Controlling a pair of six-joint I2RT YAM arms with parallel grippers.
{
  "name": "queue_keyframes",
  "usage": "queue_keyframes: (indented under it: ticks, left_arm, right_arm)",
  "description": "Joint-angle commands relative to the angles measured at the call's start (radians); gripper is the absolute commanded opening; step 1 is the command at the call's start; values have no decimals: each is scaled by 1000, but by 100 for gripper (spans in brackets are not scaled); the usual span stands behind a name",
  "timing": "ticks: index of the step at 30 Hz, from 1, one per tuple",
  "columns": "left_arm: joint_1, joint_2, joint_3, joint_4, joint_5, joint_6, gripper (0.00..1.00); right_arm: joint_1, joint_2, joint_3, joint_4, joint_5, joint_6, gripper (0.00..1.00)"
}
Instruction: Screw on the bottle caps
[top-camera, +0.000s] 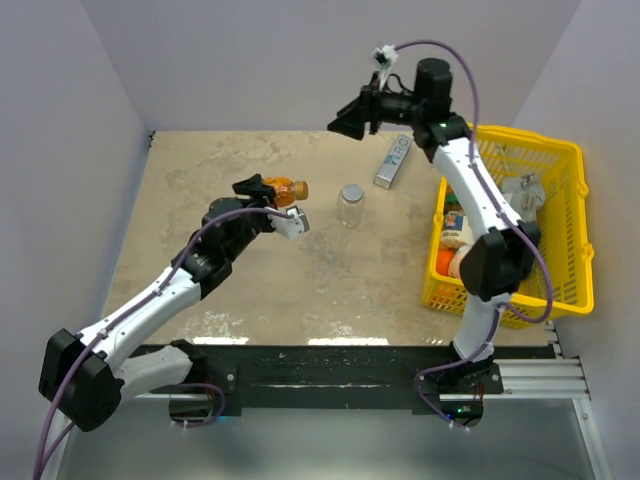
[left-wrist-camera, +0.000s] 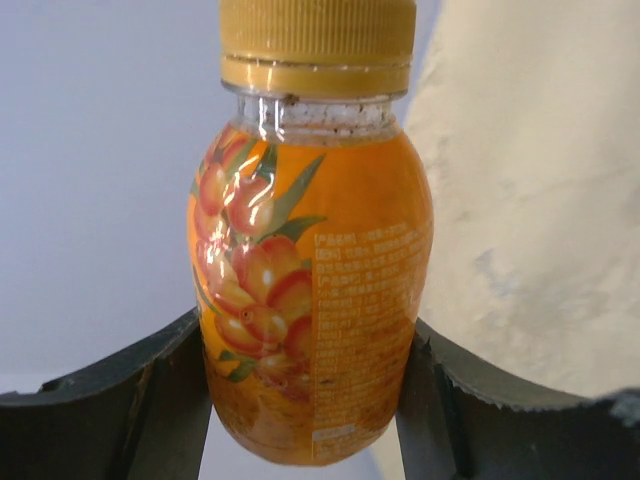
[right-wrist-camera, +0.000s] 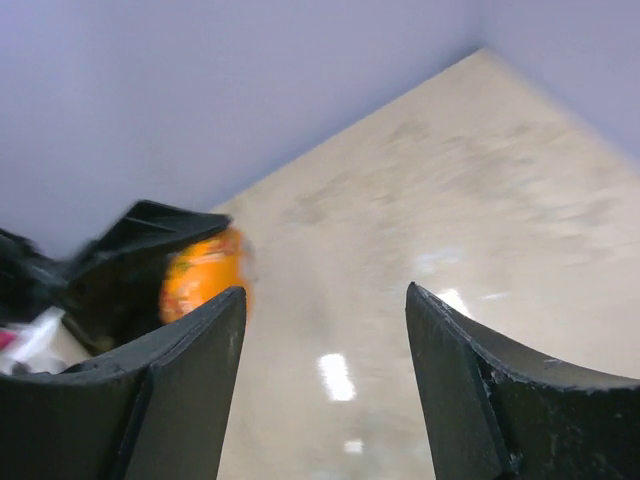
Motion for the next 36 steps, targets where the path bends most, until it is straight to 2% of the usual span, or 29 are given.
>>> queue_keyframes:
  ticks: [1, 2, 4, 5, 7, 8, 11, 16, 23, 32, 36]
  left_arm:
    - [70, -29, 162, -457, 486, -316, 0]
    - [82, -21, 212, -496, 646, -343, 0]
    - [93, 23, 263, -592, 750, -403, 0]
    - [93, 43, 321, -631, 840, -401, 0]
    - [94, 109, 377, -747, 905, -394, 0]
    - [96, 131, 424, -781, 953, -383, 0]
    - [98, 198, 493, -884, 1010, -334, 0]
    - [96, 243, 544, -904, 1013, -311, 0]
    - [96, 268, 598, -945, 1008, -269, 0]
    - [93, 269, 598, -948, 1005, -262, 0]
    - [93, 269, 598, -941, 1007, -263, 0]
  right_arm:
    - [0, -245, -151, -67, 64, -588, 69]
    - [7, -335, -211, -82, 67, -800, 69]
    - [21, -417, -366, -198, 93, -1054, 69]
    - [33, -488, -414, -232, 97, -1268, 70]
    - [47, -561, -537, -348, 95, -1485, 70]
    - [52, -592, -569, -382, 95, -1670, 70]
    - [85, -684, -664, -459, 89, -1854, 70]
    - [141, -684, -612, -606, 80, -2000, 69]
    - [176, -665, -588, -715, 83, -2197, 67]
    - [230, -612, -523, -771, 45, -2271, 65]
    - [240, -595, -513, -766, 37, -2299, 61]
